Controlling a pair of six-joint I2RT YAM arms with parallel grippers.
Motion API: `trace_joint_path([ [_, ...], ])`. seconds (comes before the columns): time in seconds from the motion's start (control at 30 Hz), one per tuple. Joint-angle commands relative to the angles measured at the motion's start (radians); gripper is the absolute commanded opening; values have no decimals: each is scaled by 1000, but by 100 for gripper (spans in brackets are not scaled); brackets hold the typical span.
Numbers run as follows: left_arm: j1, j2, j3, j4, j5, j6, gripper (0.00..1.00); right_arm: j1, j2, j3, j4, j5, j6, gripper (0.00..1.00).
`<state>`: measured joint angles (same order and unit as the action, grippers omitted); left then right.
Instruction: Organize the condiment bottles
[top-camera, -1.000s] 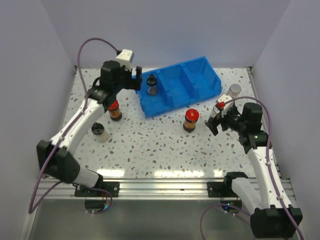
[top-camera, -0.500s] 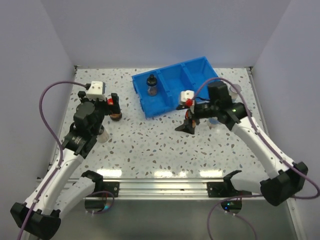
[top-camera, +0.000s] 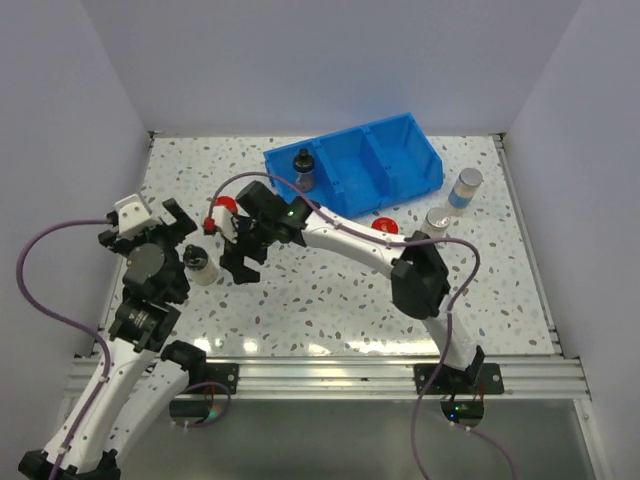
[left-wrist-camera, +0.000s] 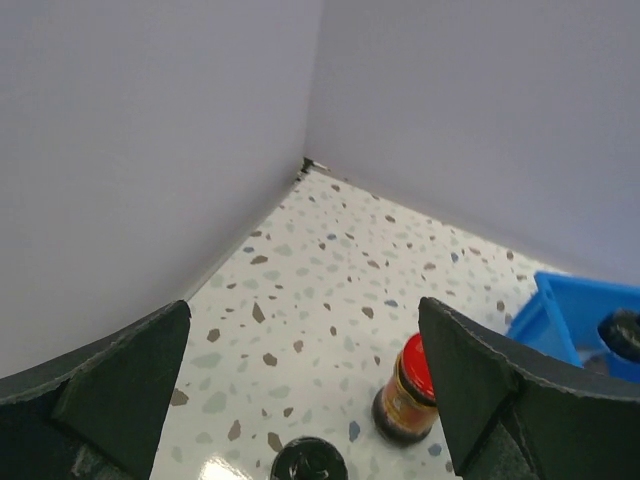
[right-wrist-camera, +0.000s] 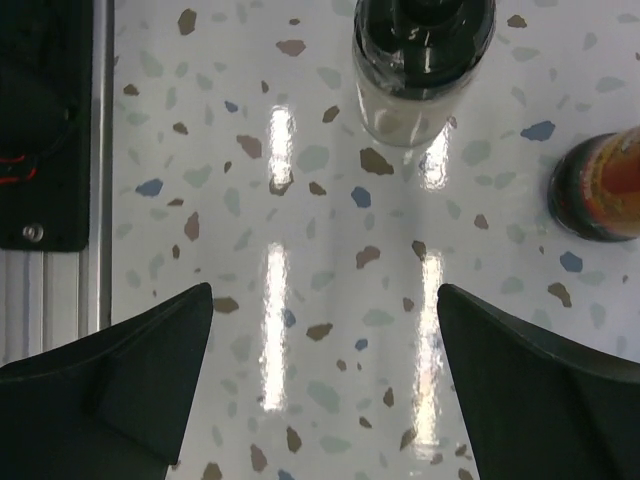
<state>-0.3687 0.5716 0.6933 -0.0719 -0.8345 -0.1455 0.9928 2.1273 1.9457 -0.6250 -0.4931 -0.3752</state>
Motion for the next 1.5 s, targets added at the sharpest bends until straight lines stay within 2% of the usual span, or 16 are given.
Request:
trace_joint_path([
  [0.0,5,-80,-50,158,-188,0,100,64,80,137,37,129,168,98],
  [0.3,5,-162,-80,215,-249,7,100,138,273,314,172,467,368,98],
  [0.67,8,-200,-89,228,-255,12,100,153,431,461,324,538,525,96],
  [0.87,14,-230,-103,254,-250,23,100,161,516,559,332,597,521,91],
  [0.9,14,-225,-104,254,-249,23,100,161,520,565,332,600,516,89],
  [1.0,17,-217,-101,251,-236,20,100,159,523,568,331,584,486,66],
  [1.03,17,-216,-101,248,-235,18,100,159,519,570,324,555,473,55],
  [1.07,19,-216,-101,247,-230,17,100,161,510,572,317,524,445,37],
  [1.13,19,-220,-101,244,-221,17,100,161,493,570,269,435,412,23],
  [1.3,19,-237,-101,236,-186,21,100,136,344,481,107,123,145,8],
  [1.47,19,-246,-98,225,-156,26,100,99,177,300,39,4,23,1],
])
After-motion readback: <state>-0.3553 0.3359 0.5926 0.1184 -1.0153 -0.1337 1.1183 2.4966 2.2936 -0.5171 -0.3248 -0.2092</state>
